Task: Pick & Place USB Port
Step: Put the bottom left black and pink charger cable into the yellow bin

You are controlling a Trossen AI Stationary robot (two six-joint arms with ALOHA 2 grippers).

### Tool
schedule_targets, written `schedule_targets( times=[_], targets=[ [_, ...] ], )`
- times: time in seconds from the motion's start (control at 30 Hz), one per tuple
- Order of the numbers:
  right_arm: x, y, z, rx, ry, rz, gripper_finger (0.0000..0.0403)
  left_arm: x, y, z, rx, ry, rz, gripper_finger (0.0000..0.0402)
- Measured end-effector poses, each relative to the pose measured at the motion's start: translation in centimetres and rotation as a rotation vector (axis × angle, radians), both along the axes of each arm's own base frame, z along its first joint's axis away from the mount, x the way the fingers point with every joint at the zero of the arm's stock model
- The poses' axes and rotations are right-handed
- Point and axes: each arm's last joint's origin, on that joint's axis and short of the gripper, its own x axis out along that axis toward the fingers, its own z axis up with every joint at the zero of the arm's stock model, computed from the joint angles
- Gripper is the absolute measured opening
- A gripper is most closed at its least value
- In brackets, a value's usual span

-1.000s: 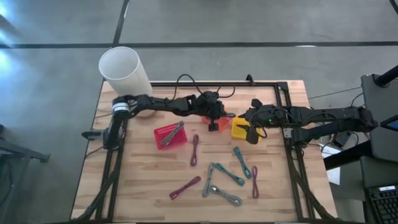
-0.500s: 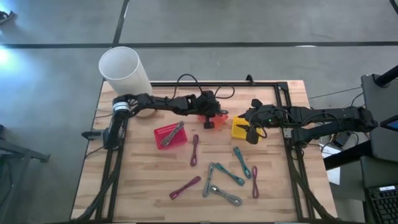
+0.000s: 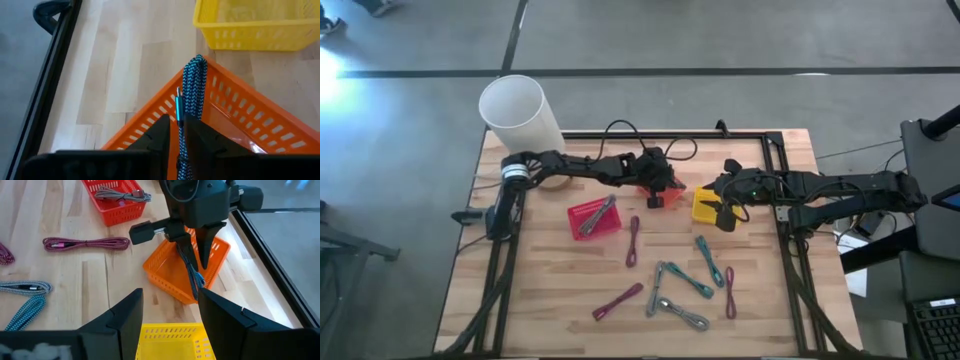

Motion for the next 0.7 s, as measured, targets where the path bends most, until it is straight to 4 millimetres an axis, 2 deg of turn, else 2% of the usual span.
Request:
schedule_targets(
  times=[0.13, 0.3, 0.5, 0.7],
  targets=[
    [0.0, 0.0, 0.0, 0.000, 0.001, 0.000, 0.0187, 0.0, 0.0, 1.0, -0.039, -0.033, 0.042, 0.0085],
    [0.0, 0.0, 0.0, 0.000, 0.000, 0.000, 0.0187, -0.6, -0.6, 3.3, -0.103, -0.024, 0.075, 0.0096],
    [0.0, 0.0, -0.3, 0.000, 0.007, 0.001, 0.0187, -2.1, -2.5, 5.8, -0.204, -0.011, 0.116, 0.0092],
    [0.1, 0.0, -0.9, 0.002, 0.026, 0.001, 0.0187, -2.8, -5.0, 6.0, -0.344, 0.055, 0.110, 0.0091]
  ],
)
